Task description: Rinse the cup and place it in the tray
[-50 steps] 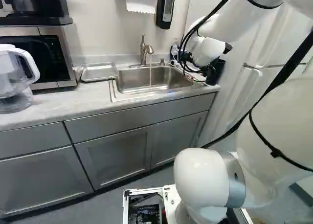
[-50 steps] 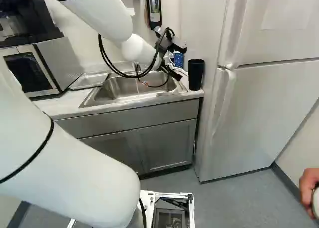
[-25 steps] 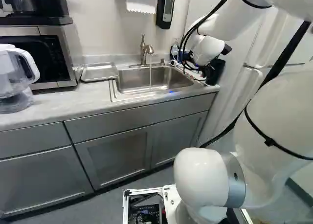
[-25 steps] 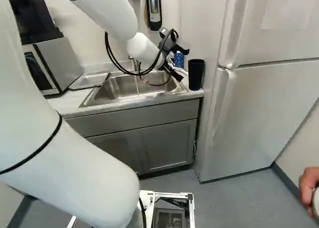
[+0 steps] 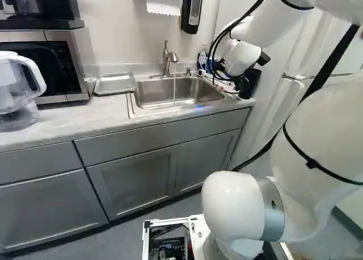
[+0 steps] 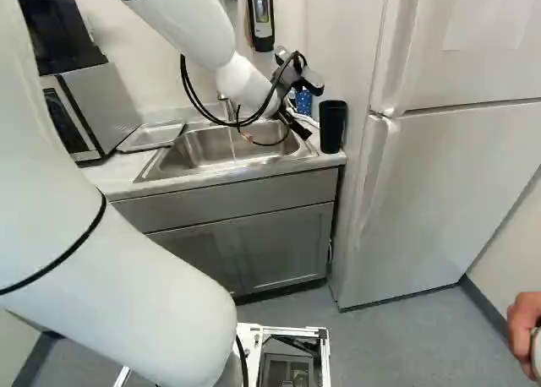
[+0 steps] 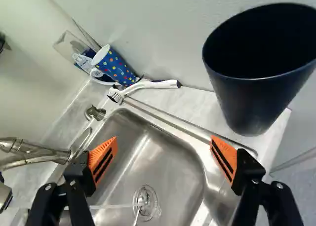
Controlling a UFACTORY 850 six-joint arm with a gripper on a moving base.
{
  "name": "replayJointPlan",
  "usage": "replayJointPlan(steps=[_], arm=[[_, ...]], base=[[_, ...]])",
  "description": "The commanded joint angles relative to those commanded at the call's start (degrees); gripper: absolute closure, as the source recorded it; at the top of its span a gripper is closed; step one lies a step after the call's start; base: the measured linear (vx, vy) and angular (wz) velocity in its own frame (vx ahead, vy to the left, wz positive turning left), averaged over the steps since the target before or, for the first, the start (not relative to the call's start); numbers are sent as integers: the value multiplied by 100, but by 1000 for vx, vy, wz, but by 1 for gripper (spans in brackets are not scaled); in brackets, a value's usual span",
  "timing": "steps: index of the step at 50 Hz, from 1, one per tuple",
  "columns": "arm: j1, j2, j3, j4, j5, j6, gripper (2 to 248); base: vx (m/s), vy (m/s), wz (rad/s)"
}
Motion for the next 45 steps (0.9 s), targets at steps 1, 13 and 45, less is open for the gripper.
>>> replayJointPlan(steps=[1, 13, 45], arm=[[0, 0, 0, 34, 0, 0, 3], [0, 0, 0, 417, 0, 139, 3], [-1, 8, 7, 1189, 260, 1267, 3]], base=[[0, 0, 0], [0, 0, 0], [0, 0, 0]])
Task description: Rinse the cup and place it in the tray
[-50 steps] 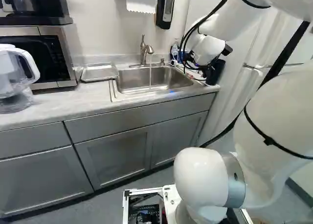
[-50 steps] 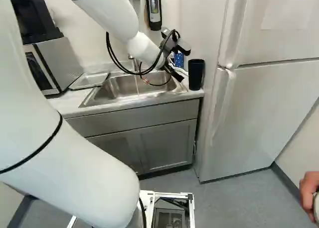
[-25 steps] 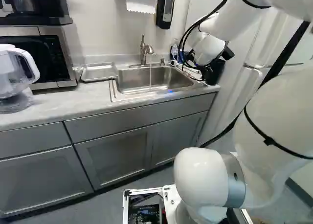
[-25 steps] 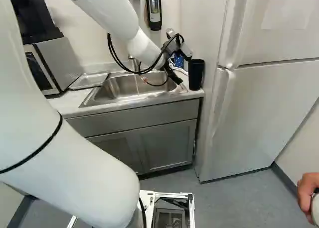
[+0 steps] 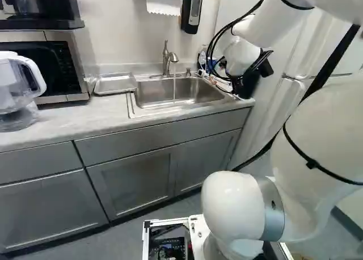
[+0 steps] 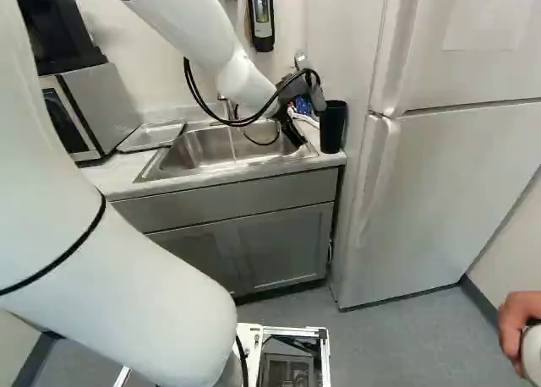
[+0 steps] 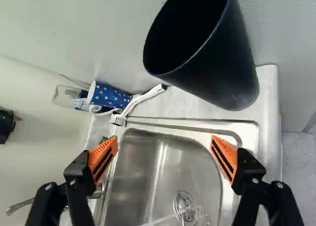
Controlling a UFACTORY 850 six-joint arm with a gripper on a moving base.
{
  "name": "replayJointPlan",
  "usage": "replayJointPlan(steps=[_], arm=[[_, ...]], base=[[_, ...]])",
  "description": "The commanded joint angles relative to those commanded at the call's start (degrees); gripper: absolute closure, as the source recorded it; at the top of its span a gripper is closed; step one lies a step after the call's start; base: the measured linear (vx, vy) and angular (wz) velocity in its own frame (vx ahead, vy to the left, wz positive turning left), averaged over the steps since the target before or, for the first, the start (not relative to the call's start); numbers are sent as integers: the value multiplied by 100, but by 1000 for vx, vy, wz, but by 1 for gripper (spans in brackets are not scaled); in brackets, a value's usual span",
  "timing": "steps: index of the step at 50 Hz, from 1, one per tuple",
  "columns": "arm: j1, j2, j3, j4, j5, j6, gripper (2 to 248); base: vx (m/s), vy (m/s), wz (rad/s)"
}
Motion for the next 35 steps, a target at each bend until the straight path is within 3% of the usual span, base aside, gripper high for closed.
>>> replayJointPlan(steps=[12, 35], arm=[[0, 0, 0, 365, 130, -99, 3], [0, 0, 0, 1179, 227, -1387, 3]], base=[[0, 0, 0], [0, 0, 0]])
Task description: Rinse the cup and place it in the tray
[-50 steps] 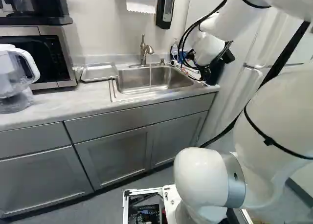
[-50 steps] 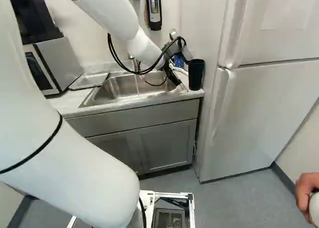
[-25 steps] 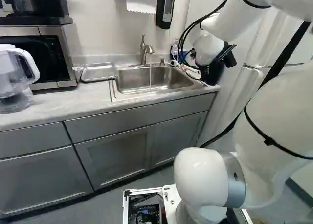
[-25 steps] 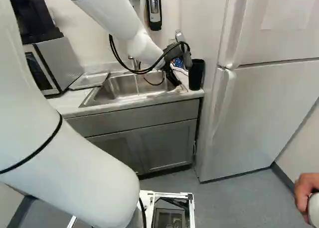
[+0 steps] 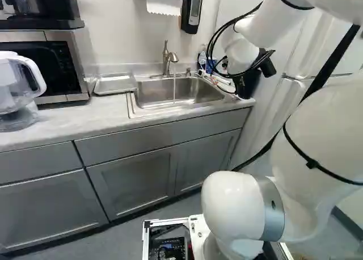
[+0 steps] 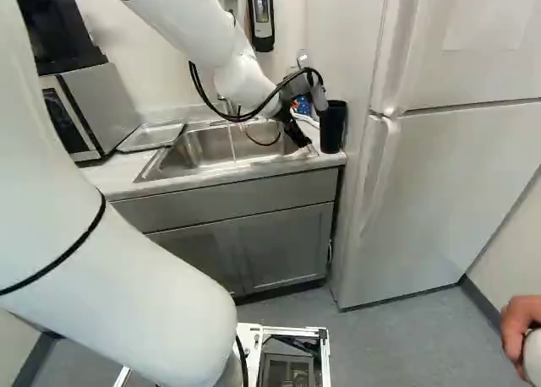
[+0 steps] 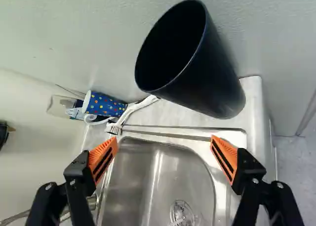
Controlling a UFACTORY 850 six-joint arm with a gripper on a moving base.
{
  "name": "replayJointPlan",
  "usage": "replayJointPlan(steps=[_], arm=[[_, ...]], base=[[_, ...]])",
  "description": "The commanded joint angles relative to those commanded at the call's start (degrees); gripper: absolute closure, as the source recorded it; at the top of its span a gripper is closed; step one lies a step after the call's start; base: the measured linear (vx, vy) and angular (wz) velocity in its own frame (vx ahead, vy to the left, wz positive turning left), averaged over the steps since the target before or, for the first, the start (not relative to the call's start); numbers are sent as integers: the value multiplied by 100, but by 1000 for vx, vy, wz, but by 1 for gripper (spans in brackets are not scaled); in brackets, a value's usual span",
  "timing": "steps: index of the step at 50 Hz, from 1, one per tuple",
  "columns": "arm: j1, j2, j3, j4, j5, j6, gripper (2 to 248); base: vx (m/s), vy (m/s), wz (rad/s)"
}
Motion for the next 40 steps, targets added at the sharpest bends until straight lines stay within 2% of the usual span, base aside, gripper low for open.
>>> replayJointPlan(steps=[25, 40], arm=[[0, 0, 0, 1158, 178, -1506, 3], [0, 0, 0, 1953, 566, -1506, 3]], base=[[0, 0, 0], [0, 0, 0]])
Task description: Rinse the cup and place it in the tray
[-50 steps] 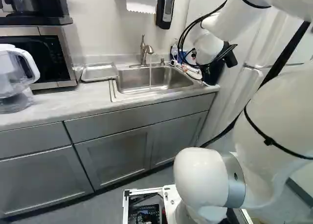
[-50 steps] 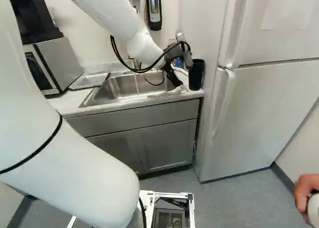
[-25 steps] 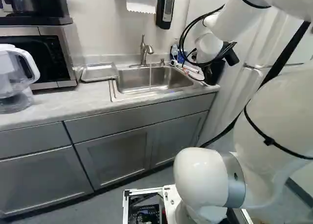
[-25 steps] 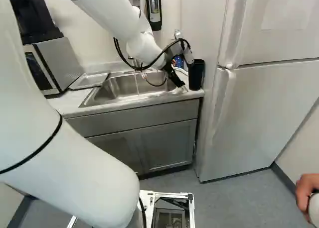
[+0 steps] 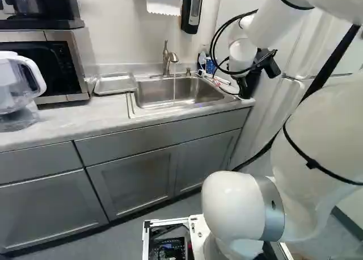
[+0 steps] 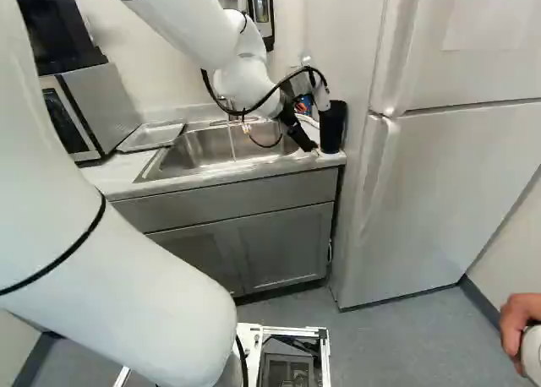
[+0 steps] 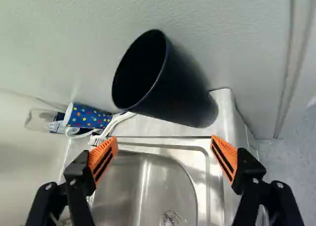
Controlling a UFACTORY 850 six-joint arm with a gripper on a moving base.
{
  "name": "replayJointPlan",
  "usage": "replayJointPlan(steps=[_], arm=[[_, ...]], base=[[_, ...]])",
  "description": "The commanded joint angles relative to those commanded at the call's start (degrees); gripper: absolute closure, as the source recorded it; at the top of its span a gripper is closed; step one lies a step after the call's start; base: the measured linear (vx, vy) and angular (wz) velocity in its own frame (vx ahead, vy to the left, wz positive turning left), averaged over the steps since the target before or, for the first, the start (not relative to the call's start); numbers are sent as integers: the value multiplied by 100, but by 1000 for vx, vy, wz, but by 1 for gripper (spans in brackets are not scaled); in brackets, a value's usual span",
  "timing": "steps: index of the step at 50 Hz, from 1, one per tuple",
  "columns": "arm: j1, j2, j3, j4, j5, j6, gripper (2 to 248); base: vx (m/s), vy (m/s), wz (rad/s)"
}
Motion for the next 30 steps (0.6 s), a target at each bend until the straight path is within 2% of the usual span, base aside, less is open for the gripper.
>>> replayJointPlan(steps=[7, 14, 30], arm=[[0, -2, -2, 345, 178, 0, 3], [3, -16, -15, 352, 178, -63, 3], [3, -20, -18, 352, 178, -908, 3]], base=[[0, 0, 0], [0, 0, 0], [0, 0, 0]])
